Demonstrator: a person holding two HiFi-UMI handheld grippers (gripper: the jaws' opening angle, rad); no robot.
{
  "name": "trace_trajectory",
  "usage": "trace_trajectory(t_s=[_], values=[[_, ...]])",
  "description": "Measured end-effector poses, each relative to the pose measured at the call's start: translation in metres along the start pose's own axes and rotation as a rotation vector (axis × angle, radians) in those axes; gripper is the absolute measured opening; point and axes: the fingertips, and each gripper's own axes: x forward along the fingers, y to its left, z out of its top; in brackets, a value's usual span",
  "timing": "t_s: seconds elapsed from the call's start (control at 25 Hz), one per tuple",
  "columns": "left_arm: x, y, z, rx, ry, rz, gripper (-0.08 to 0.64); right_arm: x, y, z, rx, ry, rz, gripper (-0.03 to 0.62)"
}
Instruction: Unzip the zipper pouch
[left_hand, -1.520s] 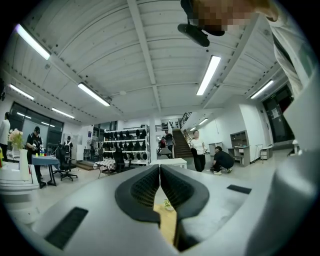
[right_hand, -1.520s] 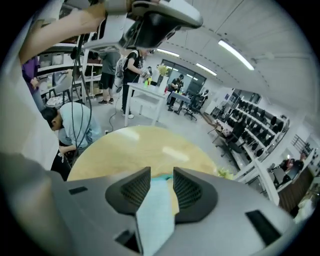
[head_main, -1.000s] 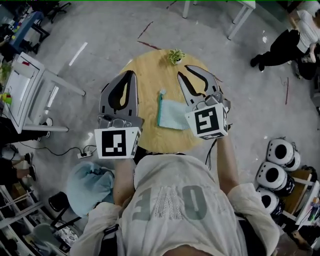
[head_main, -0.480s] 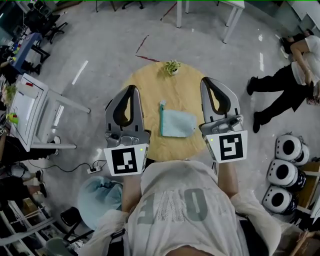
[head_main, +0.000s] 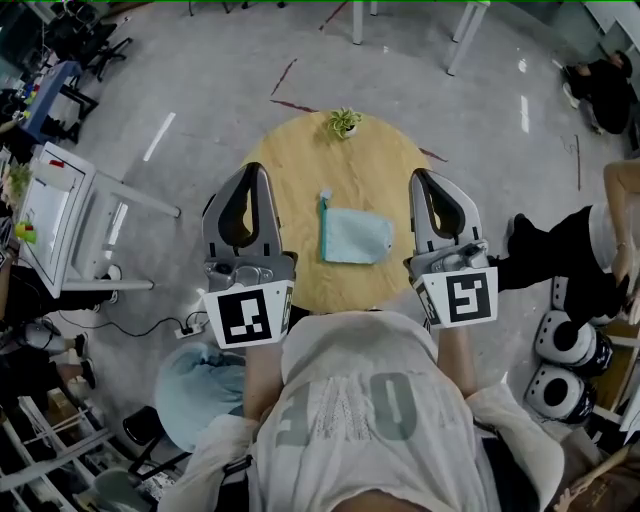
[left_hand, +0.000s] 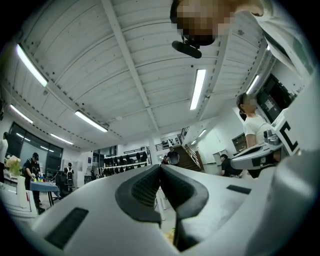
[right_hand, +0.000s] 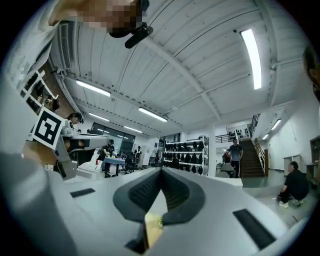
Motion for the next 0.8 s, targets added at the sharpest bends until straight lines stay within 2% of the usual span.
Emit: trace_trajectory(t_s=[0.4, 0.8], values=[[0.0035, -0.0024, -0.0023, -0.024, 0.001, -0.006, 0.026, 0.0028, -0.0054, 0.0018, -0.006, 0.0, -0.01, 0.029], [0.007, -0.0041, -0.0045, -0.017, 0.004, -0.027, 0.026, 0.0025, -0.008, -0.0026, -0.011, 0.023, -0.019, 0.029]])
